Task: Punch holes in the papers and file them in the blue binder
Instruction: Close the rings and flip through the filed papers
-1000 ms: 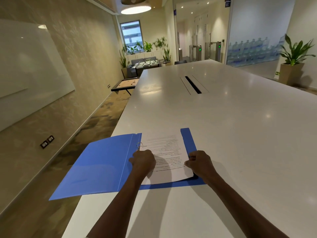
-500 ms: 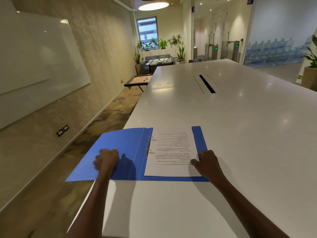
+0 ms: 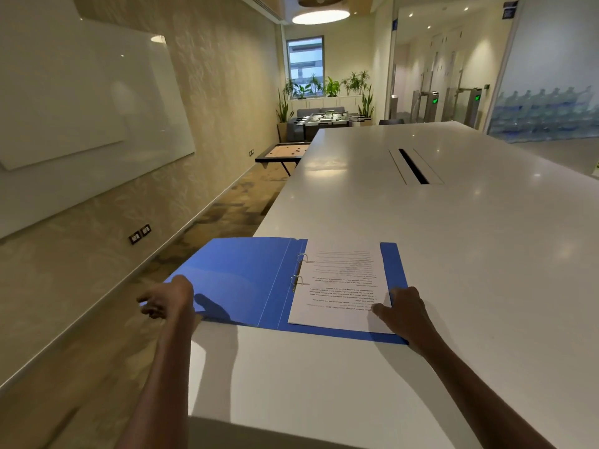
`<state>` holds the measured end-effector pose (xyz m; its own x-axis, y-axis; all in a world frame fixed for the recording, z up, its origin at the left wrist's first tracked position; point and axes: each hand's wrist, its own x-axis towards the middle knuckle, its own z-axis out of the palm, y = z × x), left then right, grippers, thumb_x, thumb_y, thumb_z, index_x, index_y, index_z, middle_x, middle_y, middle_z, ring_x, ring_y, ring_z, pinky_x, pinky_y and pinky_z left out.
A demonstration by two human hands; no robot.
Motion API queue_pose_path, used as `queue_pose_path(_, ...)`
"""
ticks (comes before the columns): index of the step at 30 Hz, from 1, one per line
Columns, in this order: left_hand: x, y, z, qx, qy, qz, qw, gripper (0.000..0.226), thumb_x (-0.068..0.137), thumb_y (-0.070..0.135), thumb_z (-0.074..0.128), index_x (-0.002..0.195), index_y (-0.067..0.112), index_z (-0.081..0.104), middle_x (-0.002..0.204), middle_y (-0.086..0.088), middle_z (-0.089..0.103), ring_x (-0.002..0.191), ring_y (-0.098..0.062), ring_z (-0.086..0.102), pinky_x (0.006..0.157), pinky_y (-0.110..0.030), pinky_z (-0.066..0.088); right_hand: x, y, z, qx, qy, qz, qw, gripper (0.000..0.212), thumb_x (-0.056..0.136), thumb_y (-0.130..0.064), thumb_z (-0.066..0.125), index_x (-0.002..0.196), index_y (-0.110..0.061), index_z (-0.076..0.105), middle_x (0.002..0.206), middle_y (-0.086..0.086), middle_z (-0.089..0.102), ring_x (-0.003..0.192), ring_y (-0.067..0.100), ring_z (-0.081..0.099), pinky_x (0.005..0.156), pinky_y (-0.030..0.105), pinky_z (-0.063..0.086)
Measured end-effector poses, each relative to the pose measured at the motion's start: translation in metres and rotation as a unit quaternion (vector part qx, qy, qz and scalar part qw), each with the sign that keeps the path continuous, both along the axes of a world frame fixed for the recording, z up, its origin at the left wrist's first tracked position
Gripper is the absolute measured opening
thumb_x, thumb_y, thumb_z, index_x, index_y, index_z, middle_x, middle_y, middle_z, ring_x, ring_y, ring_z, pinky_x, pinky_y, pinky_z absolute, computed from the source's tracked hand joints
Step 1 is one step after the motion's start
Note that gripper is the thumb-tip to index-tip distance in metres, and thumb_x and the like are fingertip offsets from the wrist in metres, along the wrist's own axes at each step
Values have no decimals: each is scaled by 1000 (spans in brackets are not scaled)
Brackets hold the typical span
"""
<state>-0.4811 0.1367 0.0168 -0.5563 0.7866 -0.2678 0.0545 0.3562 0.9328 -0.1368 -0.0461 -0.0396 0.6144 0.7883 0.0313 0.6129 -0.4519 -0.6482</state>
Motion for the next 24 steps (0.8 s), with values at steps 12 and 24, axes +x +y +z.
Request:
queue_pose_path(12, 79, -66, 97, 405, -68, 37, 911, 37, 98, 29, 48, 122, 2, 52, 112, -11, 60, 94, -16, 56, 75, -16, 46, 4, -1, 7, 14, 52, -9, 998, 41, 87, -28, 68, 65, -17, 36, 78, 5, 56, 69, 15, 54, 50, 17, 33)
queue_pose_path(24, 167, -83, 44, 324, 167, -393, 844, 32, 98, 35, 48, 86, 17, 72, 84, 3, 72, 81, -14, 65, 73, -30, 47, 11, -32, 51, 211, 358, -144, 898, 39, 101, -36, 41, 78, -7, 53, 69, 6, 60, 59, 18, 54, 55, 27, 40)
